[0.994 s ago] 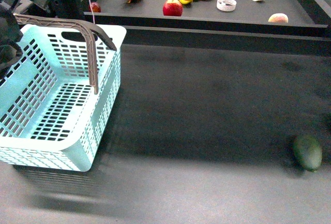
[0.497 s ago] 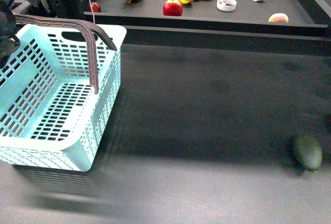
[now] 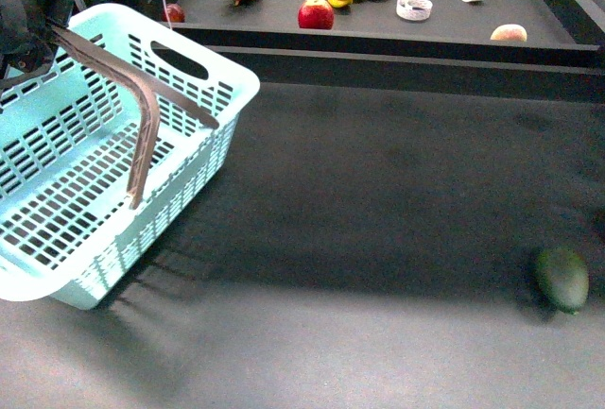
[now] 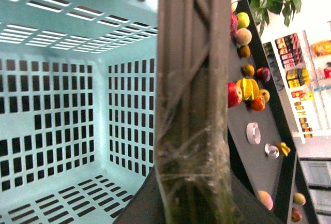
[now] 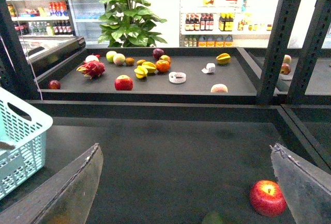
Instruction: Pick mango with right arm and hold basket with left
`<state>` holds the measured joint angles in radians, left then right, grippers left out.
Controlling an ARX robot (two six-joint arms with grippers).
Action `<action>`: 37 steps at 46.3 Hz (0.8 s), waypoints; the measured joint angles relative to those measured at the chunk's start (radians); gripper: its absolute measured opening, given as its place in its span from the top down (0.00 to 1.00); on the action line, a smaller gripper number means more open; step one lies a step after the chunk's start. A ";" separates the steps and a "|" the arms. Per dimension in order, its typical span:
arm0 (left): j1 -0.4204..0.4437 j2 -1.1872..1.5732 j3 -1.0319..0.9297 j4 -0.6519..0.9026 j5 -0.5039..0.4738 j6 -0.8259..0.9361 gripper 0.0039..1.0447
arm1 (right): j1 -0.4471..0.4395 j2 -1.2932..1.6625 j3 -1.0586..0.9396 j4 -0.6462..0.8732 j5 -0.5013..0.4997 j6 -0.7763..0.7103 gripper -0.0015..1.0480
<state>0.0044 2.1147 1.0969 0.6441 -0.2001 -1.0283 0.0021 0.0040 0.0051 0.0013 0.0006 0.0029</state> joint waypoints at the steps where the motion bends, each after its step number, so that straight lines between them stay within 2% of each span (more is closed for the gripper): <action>1: -0.006 -0.014 -0.014 0.000 0.002 0.022 0.91 | 0.000 0.000 0.000 0.000 0.000 0.000 0.08; 6: -0.023 -0.066 -0.070 0.023 0.012 0.059 0.91 | 0.000 0.000 0.000 0.000 0.000 0.000 0.08; 12: -0.064 -0.184 -0.167 0.078 0.074 0.148 0.91 | 0.000 0.000 0.000 0.000 0.000 0.000 0.08; 26: -0.230 -0.409 -0.407 0.200 0.202 0.406 0.91 | 0.000 0.000 0.000 0.000 0.000 0.000 0.08; 37: -0.305 -0.479 -0.454 0.243 0.257 0.492 0.91 | 0.000 0.000 0.000 0.000 0.000 0.000 0.08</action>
<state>-0.3004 1.6356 0.6426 0.8871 0.0566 -0.5365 0.0021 0.0040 0.0051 0.0013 0.0006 0.0029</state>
